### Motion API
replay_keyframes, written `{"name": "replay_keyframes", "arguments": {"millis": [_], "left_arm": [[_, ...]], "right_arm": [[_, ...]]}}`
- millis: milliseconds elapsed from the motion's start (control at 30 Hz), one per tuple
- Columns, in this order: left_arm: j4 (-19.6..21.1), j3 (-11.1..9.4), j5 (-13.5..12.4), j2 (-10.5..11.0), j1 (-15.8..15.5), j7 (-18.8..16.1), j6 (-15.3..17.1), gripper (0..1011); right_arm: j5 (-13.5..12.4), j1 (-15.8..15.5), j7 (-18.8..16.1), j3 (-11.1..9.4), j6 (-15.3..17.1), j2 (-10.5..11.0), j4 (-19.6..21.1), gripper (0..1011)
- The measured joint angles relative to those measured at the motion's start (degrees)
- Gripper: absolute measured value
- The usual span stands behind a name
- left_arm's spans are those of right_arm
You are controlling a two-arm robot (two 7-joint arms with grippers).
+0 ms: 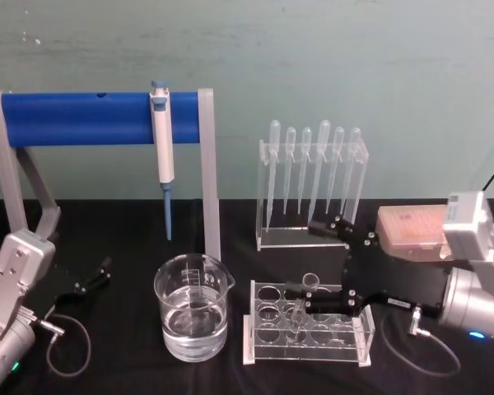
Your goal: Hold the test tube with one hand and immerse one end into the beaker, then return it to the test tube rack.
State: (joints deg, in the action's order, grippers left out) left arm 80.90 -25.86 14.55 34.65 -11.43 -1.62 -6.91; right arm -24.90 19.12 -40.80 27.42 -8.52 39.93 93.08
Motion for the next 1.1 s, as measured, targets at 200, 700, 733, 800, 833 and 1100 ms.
{"name": "replay_keyframes", "arguments": {"millis": [200,700,733,800,833,1100], "left_arm": [[0.0,0.0,0.0,0.0,0.0,0.0,0.0,1000],[0.0,0.0,0.0,0.0,0.0,0.0,0.0,1000],[0.0,0.0,0.0,0.0,0.0,0.0,0.0,1000],[0.0,0.0,0.0,0.0,0.0,0.0,0.0,1000],[0.0,0.0,0.0,0.0,0.0,0.0,0.0,1000],[0.0,0.0,0.0,0.0,0.0,0.0,0.0,1000]], "right_arm": [[0.3,-2.1,2.6,-2.5,-2.4,-0.3,1.2,1002],[6.3,-10.7,19.5,-10.3,-6.5,-5.7,0.2,1002],[6.9,-11.0,20.6,-10.5,-6.0,-6.0,0.0,1002],[8.5,-11.5,23.1,-11.0,-4.7,-7.1,-0.7,1003],[8.9,-11.7,23.8,-11.2,-4.5,-7.5,-1.1,1002],[12.5,-12.1,28.1,-12.1,-3.5,-10.3,-3.5,1002]]}}
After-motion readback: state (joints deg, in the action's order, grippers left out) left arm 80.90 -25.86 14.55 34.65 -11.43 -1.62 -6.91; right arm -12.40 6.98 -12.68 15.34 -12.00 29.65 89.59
